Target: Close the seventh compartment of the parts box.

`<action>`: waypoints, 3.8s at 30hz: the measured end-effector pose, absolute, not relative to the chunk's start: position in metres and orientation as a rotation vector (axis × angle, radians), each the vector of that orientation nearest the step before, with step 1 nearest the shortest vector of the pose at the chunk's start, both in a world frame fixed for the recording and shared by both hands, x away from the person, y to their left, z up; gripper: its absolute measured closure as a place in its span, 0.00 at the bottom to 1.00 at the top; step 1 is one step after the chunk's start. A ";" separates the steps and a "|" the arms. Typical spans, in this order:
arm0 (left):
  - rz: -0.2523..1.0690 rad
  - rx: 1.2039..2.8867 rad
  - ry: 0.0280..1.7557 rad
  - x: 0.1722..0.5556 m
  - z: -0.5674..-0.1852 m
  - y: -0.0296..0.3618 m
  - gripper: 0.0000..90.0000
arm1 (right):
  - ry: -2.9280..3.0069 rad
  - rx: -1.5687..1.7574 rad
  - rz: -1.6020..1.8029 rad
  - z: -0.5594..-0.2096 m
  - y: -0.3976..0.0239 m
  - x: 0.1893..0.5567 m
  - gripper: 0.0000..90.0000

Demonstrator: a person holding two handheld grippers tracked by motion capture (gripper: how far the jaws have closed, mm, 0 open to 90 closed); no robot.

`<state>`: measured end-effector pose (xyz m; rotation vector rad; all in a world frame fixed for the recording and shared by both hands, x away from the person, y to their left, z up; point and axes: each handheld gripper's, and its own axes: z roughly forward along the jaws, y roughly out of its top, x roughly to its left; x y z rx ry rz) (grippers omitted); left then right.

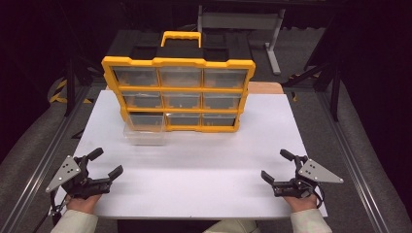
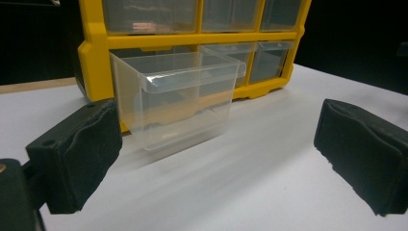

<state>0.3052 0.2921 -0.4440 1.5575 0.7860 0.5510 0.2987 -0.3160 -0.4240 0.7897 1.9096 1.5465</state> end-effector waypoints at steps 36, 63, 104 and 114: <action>0.573 1.544 0.790 0.308 -0.435 0.290 0.03 | 1.947 0.830 1.533 -0.426 -0.319 0.304 0.01; 0.538 1.556 0.658 0.341 -0.392 0.250 0.03 | 1.950 0.829 1.546 -0.427 -0.318 0.305 0.01; 0.210 1.904 0.678 0.388 -0.395 0.241 0.99 | 1.972 0.842 1.554 -0.429 -0.318 0.308 0.01; 0.173 1.964 0.720 0.393 -0.412 0.239 0.99 | 1.977 0.845 1.553 -0.429 -0.318 0.308 0.01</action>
